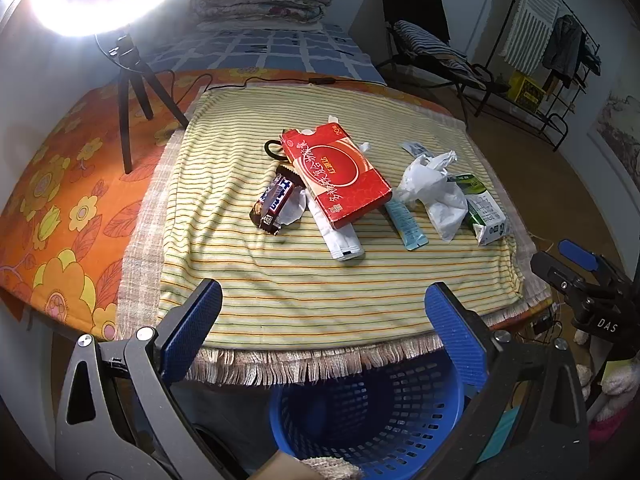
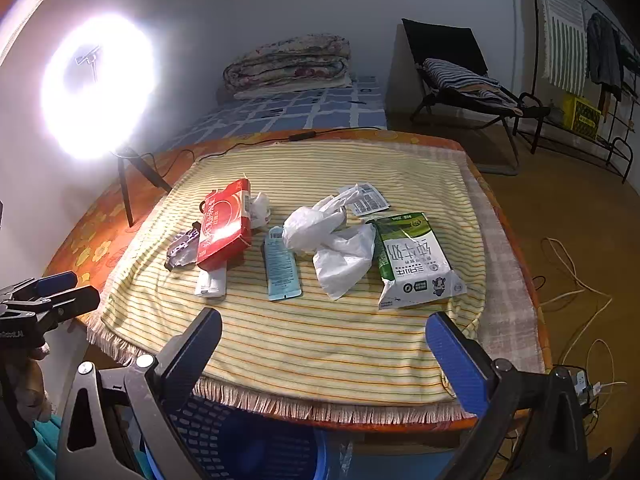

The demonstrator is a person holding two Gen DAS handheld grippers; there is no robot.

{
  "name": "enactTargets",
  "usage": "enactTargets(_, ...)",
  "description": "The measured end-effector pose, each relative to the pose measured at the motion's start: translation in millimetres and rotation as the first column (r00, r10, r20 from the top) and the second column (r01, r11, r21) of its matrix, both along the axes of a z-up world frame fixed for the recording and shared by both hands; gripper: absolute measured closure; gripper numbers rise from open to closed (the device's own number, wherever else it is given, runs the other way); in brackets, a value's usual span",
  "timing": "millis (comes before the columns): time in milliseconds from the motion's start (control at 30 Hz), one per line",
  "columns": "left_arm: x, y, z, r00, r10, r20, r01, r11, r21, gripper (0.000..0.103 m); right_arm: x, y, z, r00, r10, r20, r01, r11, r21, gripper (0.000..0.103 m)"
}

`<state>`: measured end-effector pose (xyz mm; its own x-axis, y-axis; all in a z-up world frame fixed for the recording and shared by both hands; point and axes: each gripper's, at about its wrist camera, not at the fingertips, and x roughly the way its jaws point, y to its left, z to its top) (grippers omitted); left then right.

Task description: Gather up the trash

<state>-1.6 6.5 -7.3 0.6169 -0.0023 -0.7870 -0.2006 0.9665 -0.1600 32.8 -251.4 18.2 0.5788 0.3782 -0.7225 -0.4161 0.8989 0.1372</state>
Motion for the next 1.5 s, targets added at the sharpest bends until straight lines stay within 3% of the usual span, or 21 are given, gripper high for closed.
enactTargets(1500, 0.5, 4.4, -0.6, 1.0, -0.002, 0.001, 0.002, 1.0, -0.001, 0.0, -1.3, 0.8, -1.3, 1.0, 0.0, -0.005, 0.0, 1.0, 0.002, 0.0)
